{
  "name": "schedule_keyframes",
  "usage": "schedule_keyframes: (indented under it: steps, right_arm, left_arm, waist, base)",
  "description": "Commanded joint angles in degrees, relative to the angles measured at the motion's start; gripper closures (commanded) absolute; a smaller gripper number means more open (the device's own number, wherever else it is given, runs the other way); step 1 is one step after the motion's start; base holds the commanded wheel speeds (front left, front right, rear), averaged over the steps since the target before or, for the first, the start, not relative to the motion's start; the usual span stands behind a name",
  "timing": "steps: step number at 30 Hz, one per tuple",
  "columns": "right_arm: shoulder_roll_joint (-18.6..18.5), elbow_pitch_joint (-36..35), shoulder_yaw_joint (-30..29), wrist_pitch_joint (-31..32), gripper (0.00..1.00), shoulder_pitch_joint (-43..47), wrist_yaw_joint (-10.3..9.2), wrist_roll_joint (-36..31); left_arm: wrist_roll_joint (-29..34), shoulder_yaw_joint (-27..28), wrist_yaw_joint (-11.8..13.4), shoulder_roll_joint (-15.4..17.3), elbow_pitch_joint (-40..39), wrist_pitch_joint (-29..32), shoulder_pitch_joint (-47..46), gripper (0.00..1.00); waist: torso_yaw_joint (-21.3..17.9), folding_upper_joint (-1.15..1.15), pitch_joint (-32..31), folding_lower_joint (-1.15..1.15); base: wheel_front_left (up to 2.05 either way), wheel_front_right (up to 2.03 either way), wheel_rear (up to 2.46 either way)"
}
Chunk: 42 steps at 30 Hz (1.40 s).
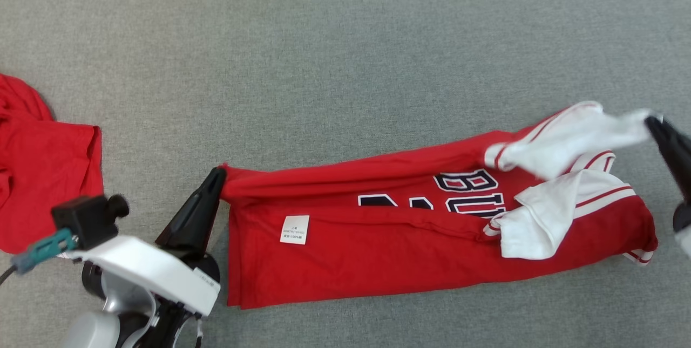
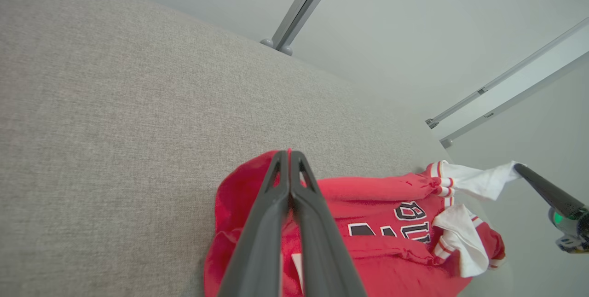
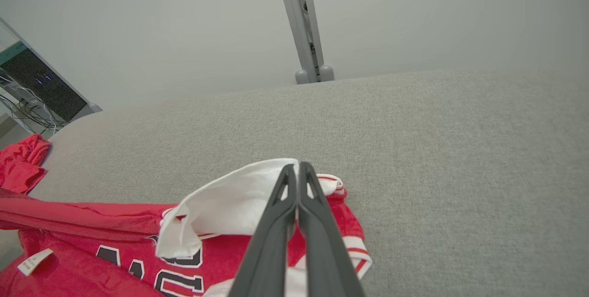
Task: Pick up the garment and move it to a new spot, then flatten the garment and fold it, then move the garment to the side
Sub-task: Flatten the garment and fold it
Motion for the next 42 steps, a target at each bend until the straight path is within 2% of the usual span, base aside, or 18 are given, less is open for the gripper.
schedule_keyframes:
  steps: [1,7,15,22,37,41,42]
  right_arm:
    - [0.7,-0.9,-1.2,-0.7,1.0,1.7,0.02,0.2]
    - [6.9,-6.0,-6.0,0.0,1.0,13.0,0.01,-0.6]
    - [13.2,-5.5,-7.1,3.5,1.0,14.7,0.02,-6.0]
    - [14.7,-8.1,-10.4,5.5,1.0,16.8,0.01,-7.0]
    - [17.7,-6.1,-14.7,7.4,1.0,19.9,0.01,-9.2]
    - [17.6,-4.9,-14.1,9.3,1.0,19.9,0.01,-10.1]
    - [17.4,-4.1,-14.0,9.5,1.0,19.3,0.01,-11.1]
  left_arm:
    - [-0.3,0.8,0.4,0.2,-0.7,-0.5,0.7,1.0]
    - [-2.3,1.1,1.4,-0.4,-3.3,-0.5,5.7,1.0]
    - [-2.7,-0.5,1.2,-1.3,-1.2,-0.3,7.5,1.0]
    - [-3.5,1.1,1.7,-0.5,-2.8,-0.8,9.2,1.0]
    - [-3.9,0.1,1.3,-1.2,-1.4,-1.6,11.6,1.0]
    - [-1.9,-1.1,1.6,-0.3,0.5,-1.6,12.5,1.0]
    - [-1.3,-1.7,1.6,-0.3,1.2,-1.7,12.8,0.94]
  waist:
    - [-0.2,0.0,-0.5,0.0]
    - [-1.0,0.0,-1.8,0.0]
    - [-1.9,0.0,-2.1,0.0]
    - [-1.6,0.0,-2.8,0.0]
    - [-1.1,0.0,-3.4,0.0]
    - [-1.7,0.0,-3.4,0.0]
    - [-1.9,0.0,-3.4,0.0]
  base:
    - [0.0,0.0,0.0]
    - [0.0,0.0,0.0]
    - [0.0,0.0,0.0]
    - [0.0,0.0,0.0]
    - [0.0,0.0,0.0]
    - [0.0,0.0,0.0]
    - [0.0,0.0,0.0]
